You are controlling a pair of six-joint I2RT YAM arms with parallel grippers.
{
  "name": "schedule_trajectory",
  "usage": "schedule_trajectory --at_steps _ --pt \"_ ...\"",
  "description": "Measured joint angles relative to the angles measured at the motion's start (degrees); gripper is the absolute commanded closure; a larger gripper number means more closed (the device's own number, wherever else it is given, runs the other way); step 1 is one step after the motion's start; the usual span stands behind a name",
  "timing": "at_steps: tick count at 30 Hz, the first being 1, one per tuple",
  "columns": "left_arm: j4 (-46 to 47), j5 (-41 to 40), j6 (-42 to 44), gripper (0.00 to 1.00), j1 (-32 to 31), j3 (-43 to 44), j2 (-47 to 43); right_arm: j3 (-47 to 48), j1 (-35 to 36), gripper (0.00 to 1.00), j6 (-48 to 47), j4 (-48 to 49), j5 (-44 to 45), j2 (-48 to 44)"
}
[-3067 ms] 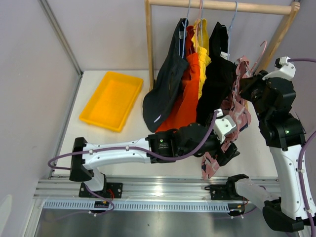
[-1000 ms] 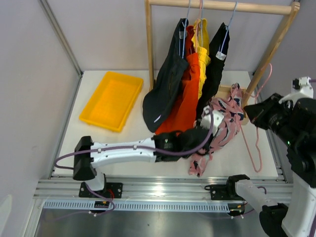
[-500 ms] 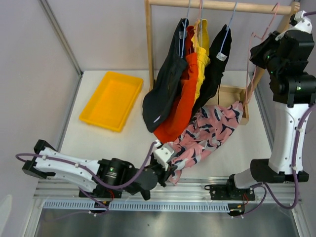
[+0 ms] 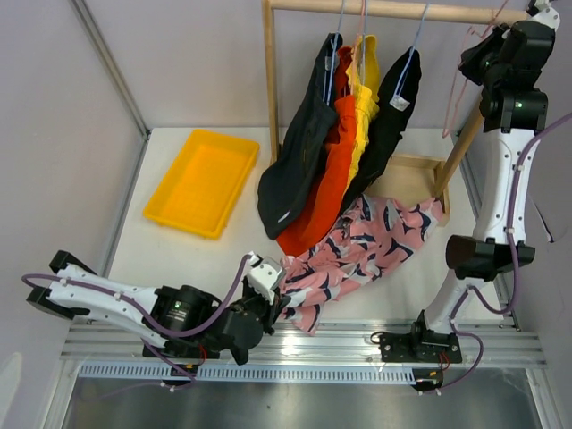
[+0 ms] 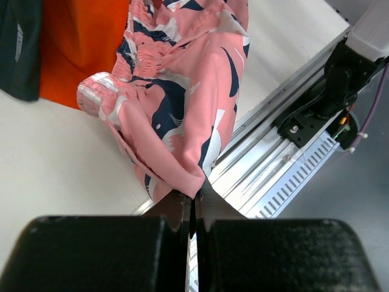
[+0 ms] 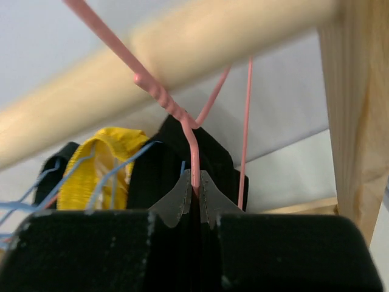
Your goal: Remove the shorts from the hanger
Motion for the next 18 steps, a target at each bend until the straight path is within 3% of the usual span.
schedule_trajectory --at_steps 8,12,14,17,18 --pt "-6.71 -2.6 -1.86 1.0 -0.31 5.05 0.24 -0.79 -5.11 1.0 2.25 1.07 -6.45 5.35" --pt "-14.82 -6.36 -3.34 1.0 -0.33 14.03 3.06 -11.21 -5.97 1.0 3.08 6.54 -8.33 1.14" --pt "-18.38 -8.74 -3.21 1.0 0.09 19.82 4.59 -16.13 -6.34 0.87 3.45 9.73 -8.74 -1.51" --pt "-21.05 -10.99 -0.37 1.0 4.24 26.86 5.33 -23.12 -6.95 0.76 4.26 11.5 -10.21 -6.4" --pt "-21.27 -11.52 1.7 1.0 6.75 28.46 5.2 -25.11 -7.1 0.54 4.5 11.52 -10.71 -7.67"
